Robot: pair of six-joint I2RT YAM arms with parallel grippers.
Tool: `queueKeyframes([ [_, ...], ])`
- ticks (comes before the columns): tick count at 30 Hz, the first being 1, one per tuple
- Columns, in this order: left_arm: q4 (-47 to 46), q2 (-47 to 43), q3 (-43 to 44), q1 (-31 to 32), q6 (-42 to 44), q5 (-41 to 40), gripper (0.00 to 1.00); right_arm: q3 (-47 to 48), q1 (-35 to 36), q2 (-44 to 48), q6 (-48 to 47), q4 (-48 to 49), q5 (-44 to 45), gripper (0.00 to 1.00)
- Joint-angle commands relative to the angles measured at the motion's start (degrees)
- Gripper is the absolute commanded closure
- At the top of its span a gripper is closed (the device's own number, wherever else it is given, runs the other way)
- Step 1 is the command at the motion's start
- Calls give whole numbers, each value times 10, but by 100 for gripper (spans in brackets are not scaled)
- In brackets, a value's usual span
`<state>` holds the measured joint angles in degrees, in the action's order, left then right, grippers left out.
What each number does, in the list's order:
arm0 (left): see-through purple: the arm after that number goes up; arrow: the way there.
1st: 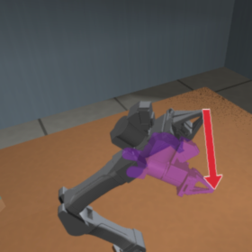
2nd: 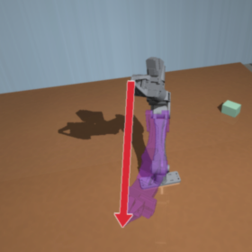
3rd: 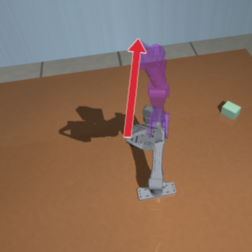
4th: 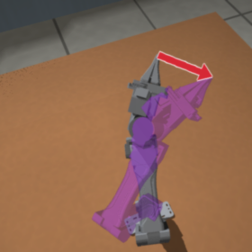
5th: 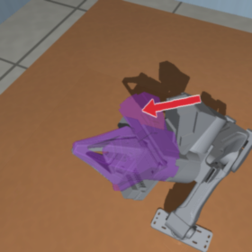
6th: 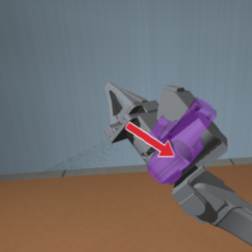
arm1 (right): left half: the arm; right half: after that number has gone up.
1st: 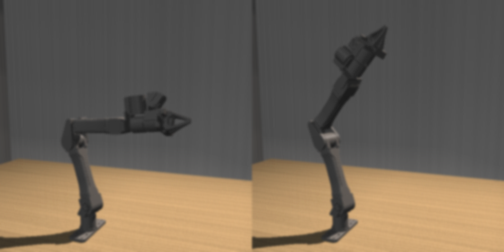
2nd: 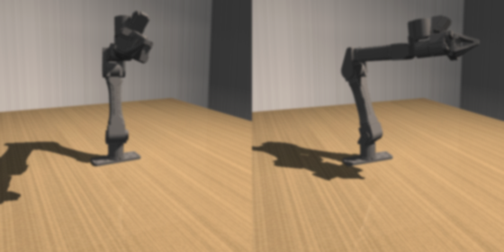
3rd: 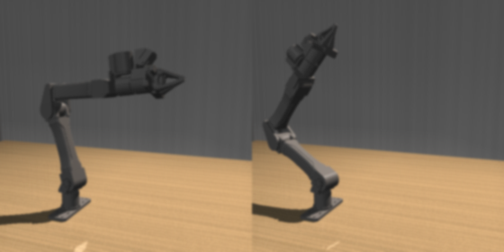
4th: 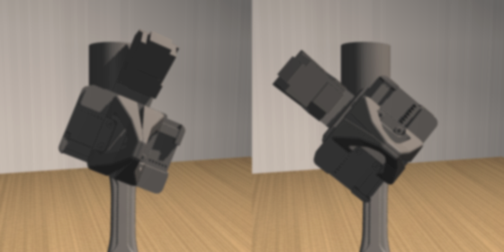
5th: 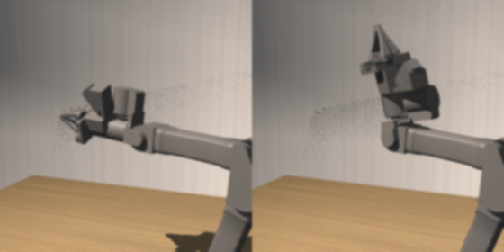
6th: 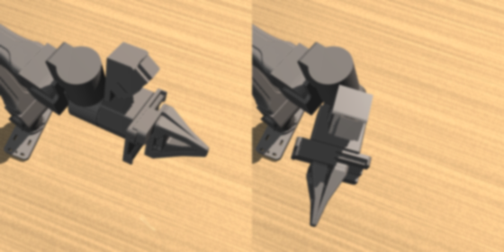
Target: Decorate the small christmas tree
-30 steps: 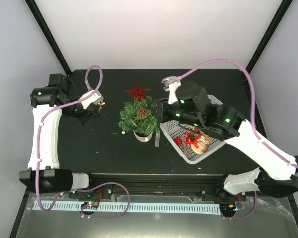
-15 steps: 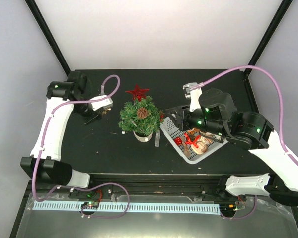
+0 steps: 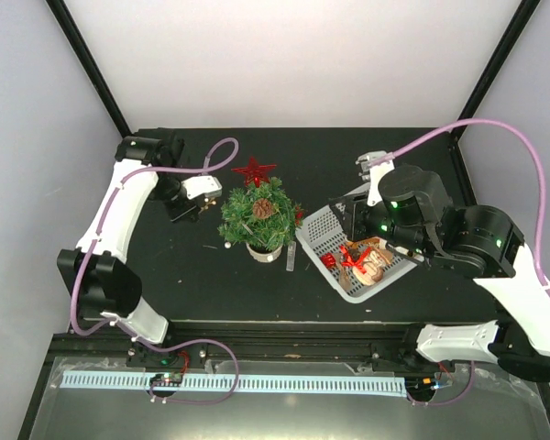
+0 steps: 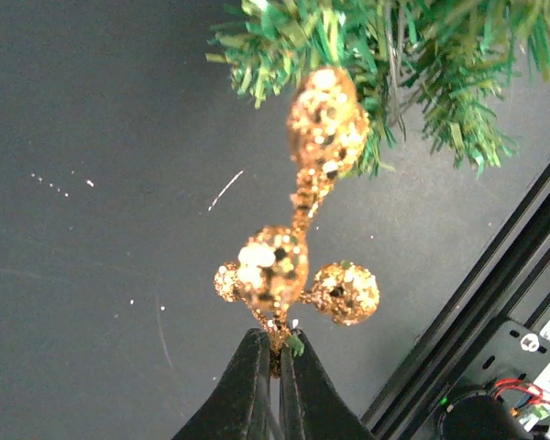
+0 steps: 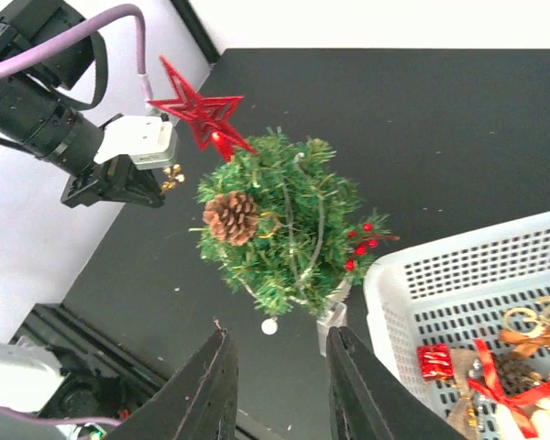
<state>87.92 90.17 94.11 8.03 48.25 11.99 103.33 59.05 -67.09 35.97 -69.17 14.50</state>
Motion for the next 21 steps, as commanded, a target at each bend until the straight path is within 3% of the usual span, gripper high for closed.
queueKeyframes([
  [1, 12, 34, 36, 4, -16, 39, 98, 9, -4, 9, 12, -21, 64, 70],
  [9, 12, 65, 77, 36, -56, 80, 98, 80, -12, -11, -41, -70, 105, 67],
  [21, 12, 85, 74, 67, -73, 61, 98, 48, -13, 13, -27, -58, 131, 67],
])
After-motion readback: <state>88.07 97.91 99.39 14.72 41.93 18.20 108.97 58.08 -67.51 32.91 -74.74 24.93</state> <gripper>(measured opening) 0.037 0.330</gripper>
